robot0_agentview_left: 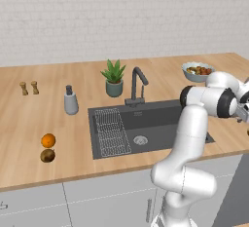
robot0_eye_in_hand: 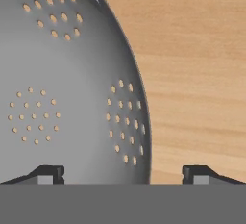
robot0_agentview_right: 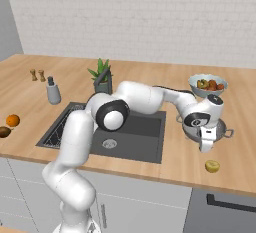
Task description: Put the colander in the sink, put the orange, pear, kiwi in the colander, and turn on the sink faucet and pour water over the colander.
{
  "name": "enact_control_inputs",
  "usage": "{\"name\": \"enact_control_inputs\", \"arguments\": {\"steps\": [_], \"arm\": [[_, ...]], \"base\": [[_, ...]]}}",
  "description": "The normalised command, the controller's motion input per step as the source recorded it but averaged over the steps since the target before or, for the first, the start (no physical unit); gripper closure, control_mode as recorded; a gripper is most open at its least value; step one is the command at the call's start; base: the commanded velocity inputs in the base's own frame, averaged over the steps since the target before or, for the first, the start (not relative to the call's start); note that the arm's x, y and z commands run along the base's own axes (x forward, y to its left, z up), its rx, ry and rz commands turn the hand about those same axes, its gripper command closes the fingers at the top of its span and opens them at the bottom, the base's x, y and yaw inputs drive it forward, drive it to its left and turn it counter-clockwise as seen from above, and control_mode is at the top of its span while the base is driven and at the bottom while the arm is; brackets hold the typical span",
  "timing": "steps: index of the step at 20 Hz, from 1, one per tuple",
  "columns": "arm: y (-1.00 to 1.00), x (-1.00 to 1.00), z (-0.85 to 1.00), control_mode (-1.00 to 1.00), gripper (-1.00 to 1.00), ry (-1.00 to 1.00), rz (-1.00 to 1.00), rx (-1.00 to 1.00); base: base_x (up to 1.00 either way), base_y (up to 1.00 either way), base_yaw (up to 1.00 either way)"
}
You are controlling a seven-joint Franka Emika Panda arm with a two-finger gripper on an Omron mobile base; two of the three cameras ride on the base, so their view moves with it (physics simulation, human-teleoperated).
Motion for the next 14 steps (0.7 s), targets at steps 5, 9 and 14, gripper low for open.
{"name": "enact_control_inputs", "arguments": {"steps": [5, 9, 14], "arm": [[0.00, 0.00, 0.00, -1.00, -1.00, 0.00, 0.00, 0.00], [0.00, 0.03, 0.00, -1.00, -1.00, 0.00, 0.00, 0.00], [0.00, 0.02, 0.00, -1.00, 1.00, -0.01, 0.00, 0.00]], "base": [[0.00, 0.00, 0.00], [0.00, 0.00, 0.00], [0.00, 0.00, 0.00]]}}
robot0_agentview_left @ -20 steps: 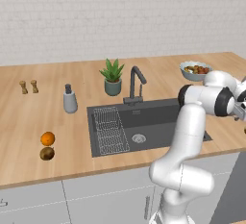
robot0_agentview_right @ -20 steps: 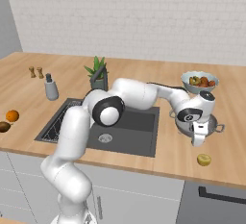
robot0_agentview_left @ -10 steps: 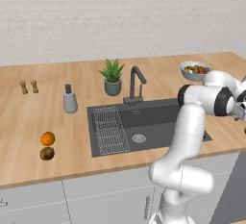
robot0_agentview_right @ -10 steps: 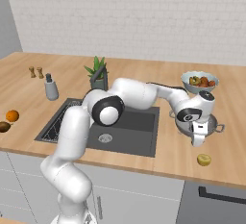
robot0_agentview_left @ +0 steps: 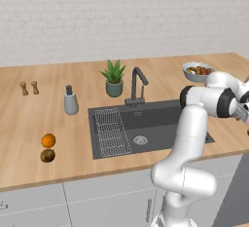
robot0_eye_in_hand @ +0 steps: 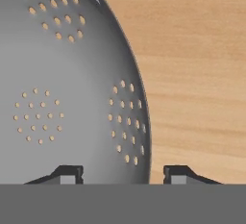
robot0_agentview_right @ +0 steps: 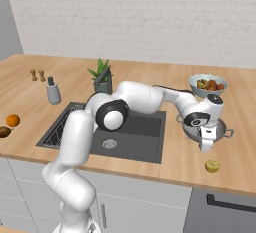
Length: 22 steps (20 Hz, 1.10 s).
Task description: Put the colander in the sink, put the orange, pear, kiwi in the colander, and turn on the sink faucet and pour water over the colander.
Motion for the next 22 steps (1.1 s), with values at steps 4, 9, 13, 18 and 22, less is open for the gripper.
{"name": "enact_control_inputs", "arguments": {"steps": [4, 9, 13, 18, 22], "arm": [[0.00, 0.04, 0.00, -1.00, 1.00, 0.00, 0.00, 0.00], [0.00, 0.03, 0.21, -1.00, 1.00, 0.00, 0.00, 0.00], [0.00, -0.36, 0.82, -1.00, 1.00, 0.00, 0.00, 0.00], [0.30, -0.39, 0.45, -1.00, 1.00, -0.04, 0.05, 0.00], [0.48, -0.17, 0.28, -1.00, 1.00, -0.22, 0.13, 0.00]], "base": [[0.00, 0.00, 0.00], [0.00, 0.00, 0.00], [0.00, 0.00, 0.00], [0.00, 0.00, 0.00], [0.00, 0.00, 0.00]]}}
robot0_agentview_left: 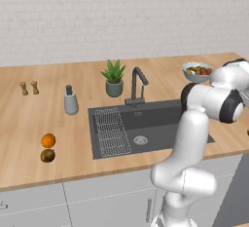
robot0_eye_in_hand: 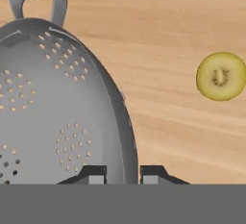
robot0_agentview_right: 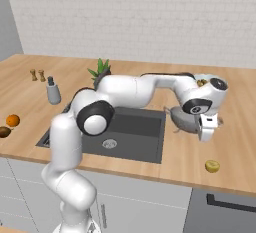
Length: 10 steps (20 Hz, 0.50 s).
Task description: Put the colander in the sink, put the orange, pear, kiwi in the colander, and turn on the sink faucet and pour water over the colander.
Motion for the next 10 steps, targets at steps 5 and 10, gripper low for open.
{"name": "enact_control_inputs", "arguments": {"steps": [5, 10], "arm": [[0.50, 0.05, 0.08, -1.00, 1.00, -0.15, 0.21, 0.06], [0.65, 0.05, -0.12, -1.00, 1.00, -0.01, 0.49, 0.08]], "base": [[0.00, 0.00, 0.00], [0.00, 0.00, 0.00]]}}
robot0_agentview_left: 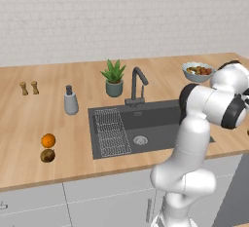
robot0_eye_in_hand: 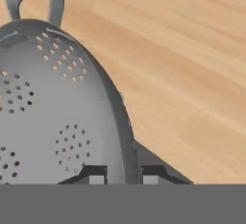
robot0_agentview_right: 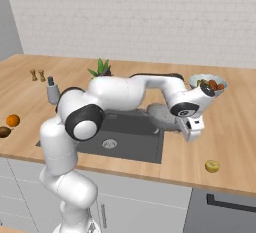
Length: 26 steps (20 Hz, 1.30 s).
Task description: Put the colander in the sink, put the orange, pear, kiwi in the colander, and turn on the sink faucet and pour water over the colander.
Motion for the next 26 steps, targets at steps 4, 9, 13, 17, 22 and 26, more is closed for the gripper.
{"name": "enact_control_inputs", "arguments": {"steps": [4, 9, 13, 17, 22, 26], "arm": [[0.74, 0.00, -0.13, -1.00, 1.00, 0.03, 0.71, 0.04], [0.81, 0.03, -0.19, -1.00, 1.00, 0.02, 0.68, 0.00], [0.61, 0.21, -0.10, -1.00, 1.00, -0.08, 0.31, 0.00], [0.59, 0.21, -0.10, -1.00, 1.00, -0.14, 0.22, 0.02], [0.63, 0.09, -0.24, -1.00, 1.00, -0.11, 0.16, 0.03], [0.61, 0.25, -0.18, -1.00, 1.00, -0.08, 0.16, 0.04]], "base": [[0.00, 0.00, 0.00], [0.00, 0.00, 0.00], [0.00, 0.00, 0.00], [0.00, 0.00, 0.00], [0.00, 0.00, 0.00], [0.00, 0.00, 0.00]]}}
